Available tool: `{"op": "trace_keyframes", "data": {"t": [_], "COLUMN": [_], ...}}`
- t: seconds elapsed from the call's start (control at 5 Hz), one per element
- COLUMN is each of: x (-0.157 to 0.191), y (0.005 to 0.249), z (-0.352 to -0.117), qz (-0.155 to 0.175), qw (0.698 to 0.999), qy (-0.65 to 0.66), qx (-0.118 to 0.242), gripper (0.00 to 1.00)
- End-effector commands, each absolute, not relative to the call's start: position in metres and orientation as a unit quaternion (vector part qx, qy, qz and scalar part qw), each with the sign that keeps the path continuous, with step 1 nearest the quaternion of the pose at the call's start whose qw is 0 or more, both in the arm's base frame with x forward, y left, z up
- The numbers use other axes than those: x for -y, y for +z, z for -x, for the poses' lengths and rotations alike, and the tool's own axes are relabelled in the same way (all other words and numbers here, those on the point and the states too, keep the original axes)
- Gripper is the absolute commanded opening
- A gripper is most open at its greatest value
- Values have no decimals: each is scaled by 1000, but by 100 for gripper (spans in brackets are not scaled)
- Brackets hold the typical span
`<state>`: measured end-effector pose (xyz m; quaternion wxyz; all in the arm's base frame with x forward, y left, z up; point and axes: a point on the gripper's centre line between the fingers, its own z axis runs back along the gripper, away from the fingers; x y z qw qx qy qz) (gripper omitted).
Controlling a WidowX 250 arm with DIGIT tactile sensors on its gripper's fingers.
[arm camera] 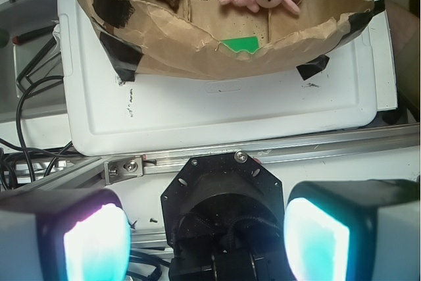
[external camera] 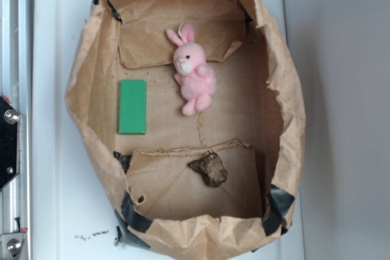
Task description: Grab the rock.
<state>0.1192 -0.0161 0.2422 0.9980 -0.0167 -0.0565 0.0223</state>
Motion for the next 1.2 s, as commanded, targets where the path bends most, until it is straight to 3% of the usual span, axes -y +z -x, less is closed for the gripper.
{"op": "trace_keyframes", "data": {"t": [0.0, 0.2, 0.6, 0.8, 1.0], "x": [16, 2, -5, -8, -21], "y": [242, 240, 212, 198, 180], "z": [-119, -169, -228, -246, -274], "qz": [17, 17, 32, 31, 17], "qw": [998, 992, 985, 972, 975], "qy": [22, 21, -63, -137, -130], "qx": [57, 123, 160, 191, 181], "gripper": [100, 100, 100, 100, 100]}}
